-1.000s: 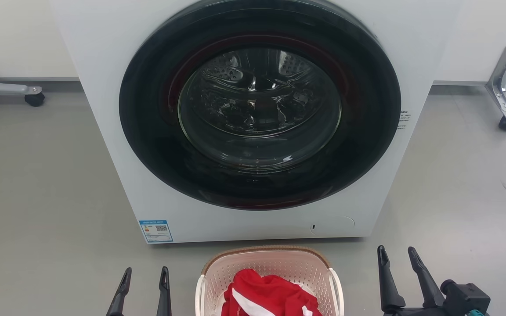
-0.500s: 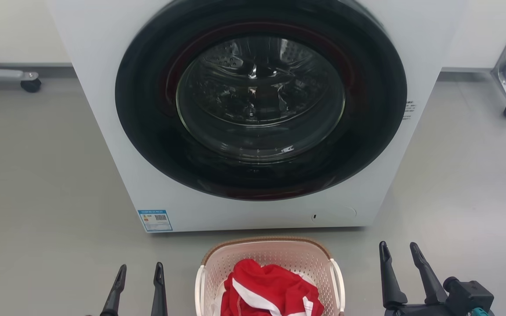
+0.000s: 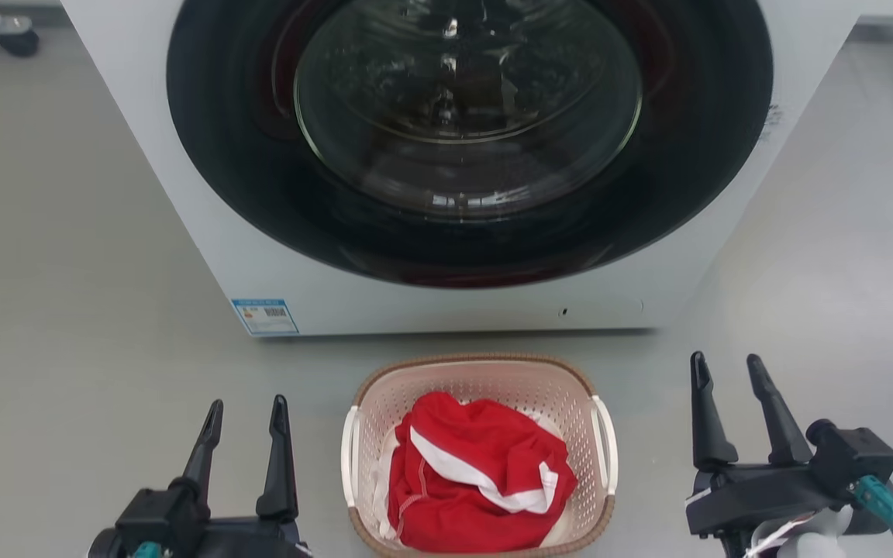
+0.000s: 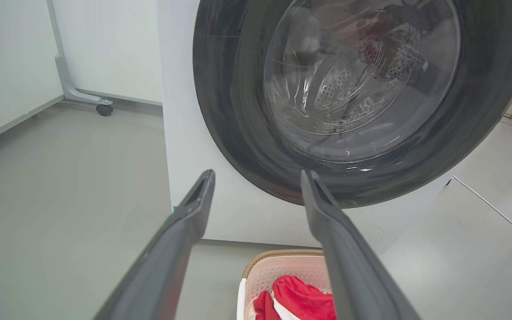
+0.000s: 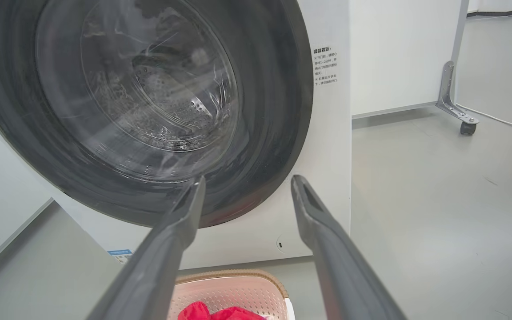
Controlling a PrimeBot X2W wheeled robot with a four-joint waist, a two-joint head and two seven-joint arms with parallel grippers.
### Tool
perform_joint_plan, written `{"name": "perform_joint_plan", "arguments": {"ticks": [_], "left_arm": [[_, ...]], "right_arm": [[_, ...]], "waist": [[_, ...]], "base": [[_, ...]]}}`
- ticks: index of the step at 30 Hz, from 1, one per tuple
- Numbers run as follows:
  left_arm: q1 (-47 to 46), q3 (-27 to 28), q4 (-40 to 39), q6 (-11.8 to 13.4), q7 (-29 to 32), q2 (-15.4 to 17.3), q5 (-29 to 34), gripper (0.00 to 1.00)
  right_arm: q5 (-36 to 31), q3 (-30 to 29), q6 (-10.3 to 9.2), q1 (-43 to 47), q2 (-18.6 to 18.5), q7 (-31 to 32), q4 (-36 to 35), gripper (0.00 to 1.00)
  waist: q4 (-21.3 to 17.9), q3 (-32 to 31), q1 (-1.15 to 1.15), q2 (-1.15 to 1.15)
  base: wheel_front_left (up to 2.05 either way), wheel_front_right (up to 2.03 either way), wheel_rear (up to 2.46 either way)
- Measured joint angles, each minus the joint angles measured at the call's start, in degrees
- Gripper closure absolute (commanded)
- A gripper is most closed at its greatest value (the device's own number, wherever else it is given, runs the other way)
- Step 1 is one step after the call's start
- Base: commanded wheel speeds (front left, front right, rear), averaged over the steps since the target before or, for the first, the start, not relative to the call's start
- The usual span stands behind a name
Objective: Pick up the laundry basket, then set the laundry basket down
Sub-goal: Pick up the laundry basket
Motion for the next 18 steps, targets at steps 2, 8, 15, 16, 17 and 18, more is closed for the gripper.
{"name": "perform_joint_plan", "arguments": {"ticks": [2, 8, 15, 16, 17, 18], "left_arm": [[-1.5, -0.1, 1.0, 0.0, 0.0, -0.1, 0.0, 0.00], [-6.4, -0.2, 4.4, -0.5, 0.0, -0.3, -0.5, 0.00], [-11.6, -1.0, 9.0, -1.6, 0.6, -0.6, -2.3, 0.00], [-12.5, -1.1, 9.7, -1.6, 0.8, -0.6, -2.5, 0.00], [-13.5, -1.3, 10.5, -1.8, 0.8, -0.6, -2.7, 0.00], [-14.4, -1.4, 11.2, -2.1, 0.8, -0.7, -2.7, 0.00]], "right_arm": [[0.0, -0.6, 0.02, -1.0, -0.2, 0.0, 0.7, 0.00], [0.0, -1.3, 0.02, -4.0, -0.5, -0.2, 2.8, 0.00], [-0.6, -1.9, 0.02, -8.4, -1.4, -0.4, 5.0, 0.00], [-0.7, -1.9, 0.02, -9.0, -1.6, -0.4, 5.5, 0.00], [-0.9, -1.9, 0.02, -9.5, -1.7, -0.4, 5.9, 0.00], [-1.0, -1.9, 0.02, -10.1, -1.8, -0.4, 6.3, 0.00]], "waist": [[0.1, 1.6, 0.00, 0.00], [0.4, 6.4, 0.01, 0.00], [1.0, 12.2, 0.01, 0.01], [1.1, 13.0, 0.01, 0.00], [1.3, 13.9, 0.00, 0.00], [1.4, 14.7, 0.00, 0.00]], "base": [[0.00, 0.00, 0.00], [0.00, 0.00, 0.00], [0.00, 0.00, 0.00], [0.00, 0.00, 0.00], [0.00, 0.00, 0.00], [0.00, 0.00, 0.00]]}}
